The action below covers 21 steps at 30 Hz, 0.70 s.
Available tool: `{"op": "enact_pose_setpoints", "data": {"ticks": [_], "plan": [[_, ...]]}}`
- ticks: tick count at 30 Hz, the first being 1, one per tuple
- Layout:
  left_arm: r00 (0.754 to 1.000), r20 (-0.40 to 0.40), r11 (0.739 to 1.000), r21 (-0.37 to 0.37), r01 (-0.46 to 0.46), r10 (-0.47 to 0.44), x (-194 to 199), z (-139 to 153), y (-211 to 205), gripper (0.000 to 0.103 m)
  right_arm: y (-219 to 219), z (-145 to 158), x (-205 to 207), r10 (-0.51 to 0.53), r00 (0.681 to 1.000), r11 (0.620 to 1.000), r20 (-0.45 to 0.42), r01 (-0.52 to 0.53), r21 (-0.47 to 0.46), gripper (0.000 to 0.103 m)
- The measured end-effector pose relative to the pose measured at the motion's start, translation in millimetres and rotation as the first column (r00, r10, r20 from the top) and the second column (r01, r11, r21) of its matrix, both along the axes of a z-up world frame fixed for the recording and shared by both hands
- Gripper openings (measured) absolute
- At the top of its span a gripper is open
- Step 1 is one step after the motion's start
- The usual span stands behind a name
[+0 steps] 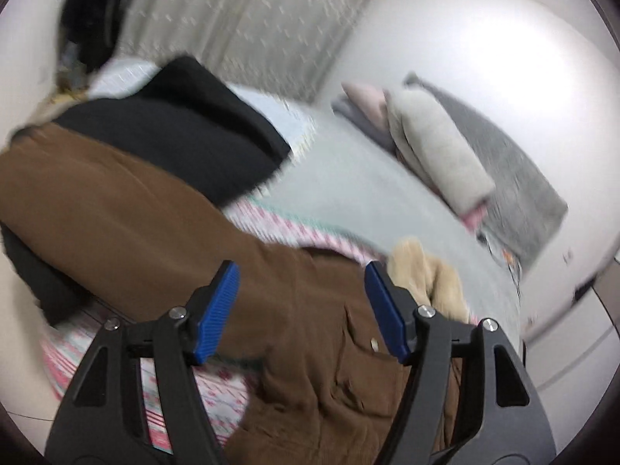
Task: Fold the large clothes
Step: 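Grasp the jacket edge with the right tool and fold it over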
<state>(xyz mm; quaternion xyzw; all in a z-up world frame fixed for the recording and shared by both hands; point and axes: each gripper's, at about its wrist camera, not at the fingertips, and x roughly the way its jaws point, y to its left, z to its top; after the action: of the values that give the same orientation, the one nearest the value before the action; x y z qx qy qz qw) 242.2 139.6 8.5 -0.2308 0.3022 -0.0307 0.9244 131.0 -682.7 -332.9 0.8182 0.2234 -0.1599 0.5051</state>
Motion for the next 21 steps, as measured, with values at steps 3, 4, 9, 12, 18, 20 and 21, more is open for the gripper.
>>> {"op": "enact_pose_setpoints", "data": {"ticks": [3, 4, 9, 12, 18, 20, 21], "plan": [[0.998, -0.048, 0.999, -0.017, 0.028, -0.029, 6, -15, -5, 0.068, -7, 26, -1, -0.023, 0.999, 0.994, -0.038, 0.018, -0.106, 0.006], [0.997, -0.066, 0.999, -0.012, 0.035, -0.035, 8, -20, -6, 0.068, -12, 43, -2, -0.041, 0.997, 0.983, -0.060, 0.030, -0.183, 0.006], [0.992, -0.107, 0.997, -0.037, 0.068, -0.072, 8, -35, -13, 0.068, -17, 155, 5, -0.056, 0.998, 0.818, 0.000, 0.046, -0.573, 0.006], [0.982, -0.149, 0.993, -0.027, 0.116, -0.118, 11, -51, -33, 0.068, -7, 204, 12, -0.017, 0.999, 0.710, 0.038, 0.039, -0.703, 0.006], [0.943, -0.303, 0.984, 0.064, 0.166, -0.139, 16, -89, -67, 0.068, 16, 261, 12, -0.015, 1.000, 0.581, -0.001, 0.008, -0.814, 0.006], [0.933, -0.342, 0.980, 0.114, 0.162, -0.115, 19, -100, -74, 0.068, 18, 255, 5, -0.036, 0.995, 0.567, -0.092, -0.056, -0.822, 0.006], [0.932, -0.350, 0.974, 0.168, 0.155, -0.088, 19, -106, -75, 0.068, 15, 248, 5, -0.045, 0.992, 0.583, -0.121, -0.072, -0.809, 0.006]]}}
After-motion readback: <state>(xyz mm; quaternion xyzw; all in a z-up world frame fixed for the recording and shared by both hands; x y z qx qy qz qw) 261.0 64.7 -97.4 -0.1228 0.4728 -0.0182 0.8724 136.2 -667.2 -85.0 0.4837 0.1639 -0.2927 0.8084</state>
